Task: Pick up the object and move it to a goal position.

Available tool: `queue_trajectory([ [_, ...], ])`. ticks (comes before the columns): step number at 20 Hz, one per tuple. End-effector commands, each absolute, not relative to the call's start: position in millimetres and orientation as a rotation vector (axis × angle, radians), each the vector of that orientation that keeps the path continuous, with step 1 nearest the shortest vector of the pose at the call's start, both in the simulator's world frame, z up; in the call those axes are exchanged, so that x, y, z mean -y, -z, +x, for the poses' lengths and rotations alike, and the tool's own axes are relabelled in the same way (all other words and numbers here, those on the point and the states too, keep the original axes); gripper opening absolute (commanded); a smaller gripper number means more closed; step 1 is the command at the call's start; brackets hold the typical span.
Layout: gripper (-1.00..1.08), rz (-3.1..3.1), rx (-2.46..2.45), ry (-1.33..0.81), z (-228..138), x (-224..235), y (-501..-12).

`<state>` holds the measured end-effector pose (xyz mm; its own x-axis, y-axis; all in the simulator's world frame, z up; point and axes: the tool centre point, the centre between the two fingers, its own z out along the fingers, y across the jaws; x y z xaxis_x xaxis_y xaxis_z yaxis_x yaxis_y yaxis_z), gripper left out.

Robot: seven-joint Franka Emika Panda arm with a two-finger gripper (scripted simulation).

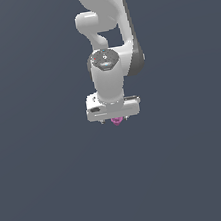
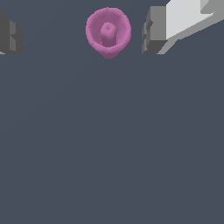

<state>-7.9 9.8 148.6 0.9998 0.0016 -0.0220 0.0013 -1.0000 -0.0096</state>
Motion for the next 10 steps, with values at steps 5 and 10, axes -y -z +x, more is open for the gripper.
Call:
queue_trajectory([
  [5,1.0,-3.132,-0.019,-0.039,-8.8,1.8,-147.7],
  [10,1.0,-3.132,-0.07,-0.048,-10.7,25.9,-146.3],
])
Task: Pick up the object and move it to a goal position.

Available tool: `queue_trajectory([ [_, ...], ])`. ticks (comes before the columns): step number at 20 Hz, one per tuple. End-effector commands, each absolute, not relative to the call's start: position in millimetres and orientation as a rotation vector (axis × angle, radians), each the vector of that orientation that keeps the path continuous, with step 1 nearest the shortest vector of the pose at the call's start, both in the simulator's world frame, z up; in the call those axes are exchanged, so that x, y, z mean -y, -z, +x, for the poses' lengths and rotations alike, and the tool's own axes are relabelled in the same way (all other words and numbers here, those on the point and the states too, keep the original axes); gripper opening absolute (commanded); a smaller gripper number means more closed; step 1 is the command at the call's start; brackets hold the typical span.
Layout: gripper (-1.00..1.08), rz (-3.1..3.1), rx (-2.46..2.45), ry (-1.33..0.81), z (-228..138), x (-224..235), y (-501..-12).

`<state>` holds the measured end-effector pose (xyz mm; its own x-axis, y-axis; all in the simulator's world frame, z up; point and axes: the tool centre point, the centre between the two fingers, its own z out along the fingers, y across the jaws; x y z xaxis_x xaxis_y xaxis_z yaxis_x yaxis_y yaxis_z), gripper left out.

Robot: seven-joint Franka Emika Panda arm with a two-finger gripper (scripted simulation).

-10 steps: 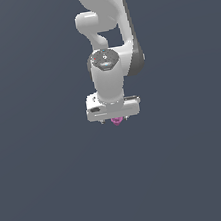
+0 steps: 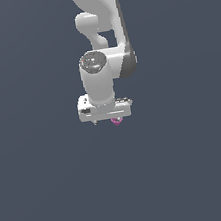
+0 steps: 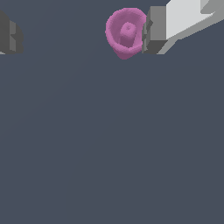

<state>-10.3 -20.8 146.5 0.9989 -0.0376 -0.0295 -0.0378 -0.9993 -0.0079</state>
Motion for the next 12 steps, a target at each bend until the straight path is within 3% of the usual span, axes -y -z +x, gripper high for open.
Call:
queue_trajectory([
  [1,1.0,-3.132,-0.072,-0.048,-10.7,26.6,-146.4],
  [12,1.0,-3.136,0.071,-0.037,-24.4,13.3,-131.9],
])
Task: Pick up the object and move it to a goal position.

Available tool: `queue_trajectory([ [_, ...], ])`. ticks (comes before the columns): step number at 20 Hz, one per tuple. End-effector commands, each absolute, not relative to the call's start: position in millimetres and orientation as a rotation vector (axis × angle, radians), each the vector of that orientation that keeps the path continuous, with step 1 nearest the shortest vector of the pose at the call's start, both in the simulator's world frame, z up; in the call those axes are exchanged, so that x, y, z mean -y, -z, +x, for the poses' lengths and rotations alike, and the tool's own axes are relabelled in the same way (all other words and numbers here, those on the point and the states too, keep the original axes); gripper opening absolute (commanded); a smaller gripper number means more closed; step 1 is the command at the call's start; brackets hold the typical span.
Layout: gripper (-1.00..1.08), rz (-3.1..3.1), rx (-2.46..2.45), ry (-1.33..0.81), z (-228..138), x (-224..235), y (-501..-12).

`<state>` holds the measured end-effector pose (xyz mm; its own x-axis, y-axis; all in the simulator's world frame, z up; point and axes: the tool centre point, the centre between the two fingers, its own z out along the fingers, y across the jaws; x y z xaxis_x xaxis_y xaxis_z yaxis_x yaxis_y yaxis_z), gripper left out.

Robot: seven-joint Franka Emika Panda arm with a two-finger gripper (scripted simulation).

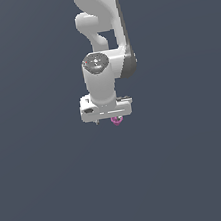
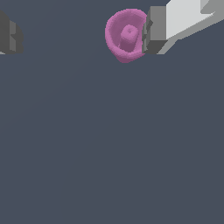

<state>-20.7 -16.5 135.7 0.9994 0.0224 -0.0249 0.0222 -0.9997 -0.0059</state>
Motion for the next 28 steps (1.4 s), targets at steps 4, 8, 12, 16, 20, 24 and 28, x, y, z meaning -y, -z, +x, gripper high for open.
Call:
queue_trajectory([
  [4,1.0,-3.132,0.207,-0.027,-38.8,2.0,-118.6],
  [8,1.0,-3.12,0.361,-0.015,-56.1,-10.8,-104.8],
  [12,1.0,-3.106,0.469,-0.006,-68.9,-19.7,-95.8],
  [16,1.0,-3.097,0.529,-0.001,-76.3,-24.7,-91.0],
  [20,1.0,-3.096,0.534,-0.002,-77.1,-25.3,-90.4],
  [24,1.0,-3.096,0.535,-0.002,-77.4,-25.4,-85.0],
  [28,1.0,-3.095,0.538,-0.001,-78.3,-25.6,-69.2],
])
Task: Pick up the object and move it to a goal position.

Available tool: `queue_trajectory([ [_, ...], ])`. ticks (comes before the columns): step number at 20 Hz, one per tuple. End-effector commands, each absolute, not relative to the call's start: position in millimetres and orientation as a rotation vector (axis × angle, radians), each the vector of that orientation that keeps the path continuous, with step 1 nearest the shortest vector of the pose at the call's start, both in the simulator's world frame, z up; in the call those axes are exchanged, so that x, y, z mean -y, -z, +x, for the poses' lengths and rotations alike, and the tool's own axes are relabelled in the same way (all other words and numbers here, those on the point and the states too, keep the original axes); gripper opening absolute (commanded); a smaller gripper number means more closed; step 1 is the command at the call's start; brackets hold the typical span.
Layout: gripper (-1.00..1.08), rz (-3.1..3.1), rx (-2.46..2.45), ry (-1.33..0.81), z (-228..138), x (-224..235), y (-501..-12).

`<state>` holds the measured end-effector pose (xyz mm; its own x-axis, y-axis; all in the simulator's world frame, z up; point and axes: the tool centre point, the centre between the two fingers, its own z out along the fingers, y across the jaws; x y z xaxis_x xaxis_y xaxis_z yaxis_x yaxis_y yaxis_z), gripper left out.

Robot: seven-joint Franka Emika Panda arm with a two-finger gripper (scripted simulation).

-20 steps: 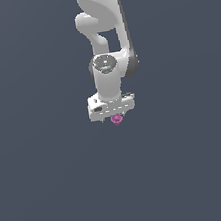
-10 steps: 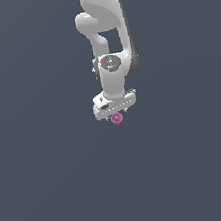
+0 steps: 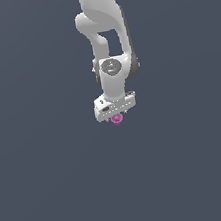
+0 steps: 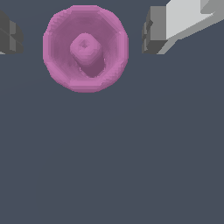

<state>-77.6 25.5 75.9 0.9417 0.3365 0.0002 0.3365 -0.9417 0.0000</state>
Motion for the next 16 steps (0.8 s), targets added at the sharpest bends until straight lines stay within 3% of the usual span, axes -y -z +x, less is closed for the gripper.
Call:
queue_trajectory([
  [1,1.0,-3.095,0.539,-0.001,-78.6,-25.7,-63.8],
  [10,1.0,-3.094,0.543,0.0,-78.5,-25.9,-39.8],
  [11,-1.0,-3.094,0.543,0.0,-78.5,-25.9,-39.8],
  [16,-1.0,-3.094,0.543,0.0,-78.5,-25.9,-39.8],
])
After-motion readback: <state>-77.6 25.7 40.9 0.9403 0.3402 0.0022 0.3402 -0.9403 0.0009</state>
